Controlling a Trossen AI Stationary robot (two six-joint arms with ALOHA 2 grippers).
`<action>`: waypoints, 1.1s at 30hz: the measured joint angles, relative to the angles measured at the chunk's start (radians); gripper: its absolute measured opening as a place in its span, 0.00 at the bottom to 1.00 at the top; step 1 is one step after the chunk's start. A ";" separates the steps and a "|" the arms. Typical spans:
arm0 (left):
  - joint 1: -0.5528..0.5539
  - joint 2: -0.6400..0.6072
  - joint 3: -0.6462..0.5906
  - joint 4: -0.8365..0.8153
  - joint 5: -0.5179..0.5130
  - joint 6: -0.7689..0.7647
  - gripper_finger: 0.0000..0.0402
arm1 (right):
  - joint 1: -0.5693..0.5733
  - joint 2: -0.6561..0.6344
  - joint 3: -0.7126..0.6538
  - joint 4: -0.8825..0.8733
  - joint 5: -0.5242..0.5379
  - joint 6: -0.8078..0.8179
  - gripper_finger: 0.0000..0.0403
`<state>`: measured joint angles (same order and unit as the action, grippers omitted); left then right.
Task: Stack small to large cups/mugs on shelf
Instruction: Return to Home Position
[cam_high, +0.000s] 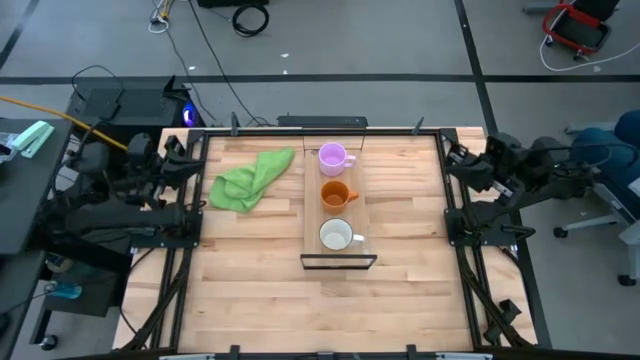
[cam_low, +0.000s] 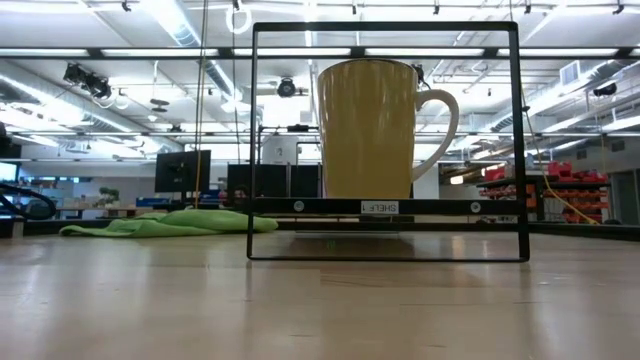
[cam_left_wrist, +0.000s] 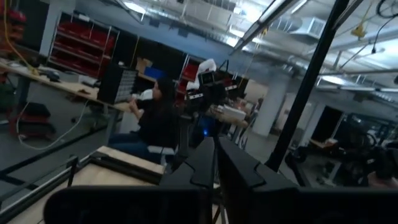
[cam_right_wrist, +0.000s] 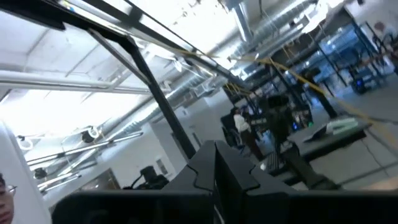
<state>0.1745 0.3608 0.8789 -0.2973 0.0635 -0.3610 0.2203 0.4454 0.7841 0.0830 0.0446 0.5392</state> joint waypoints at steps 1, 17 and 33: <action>0.000 -0.013 -0.018 0.016 -0.001 -0.004 0.06 | 0.000 -0.009 0.000 0.000 0.000 -0.012 0.03; 0.001 -0.237 -0.170 0.050 -0.100 -0.015 0.08 | 0.000 -0.213 0.000 -0.052 -0.023 -0.097 0.03; 0.001 -0.357 -0.266 0.019 -0.161 -0.018 0.08 | 0.000 -0.342 0.000 -0.133 -0.019 -0.124 0.03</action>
<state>0.1757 0.0040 0.6125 -0.2779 -0.0975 -0.3790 0.2203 0.1033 0.7841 -0.0503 0.0257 0.4156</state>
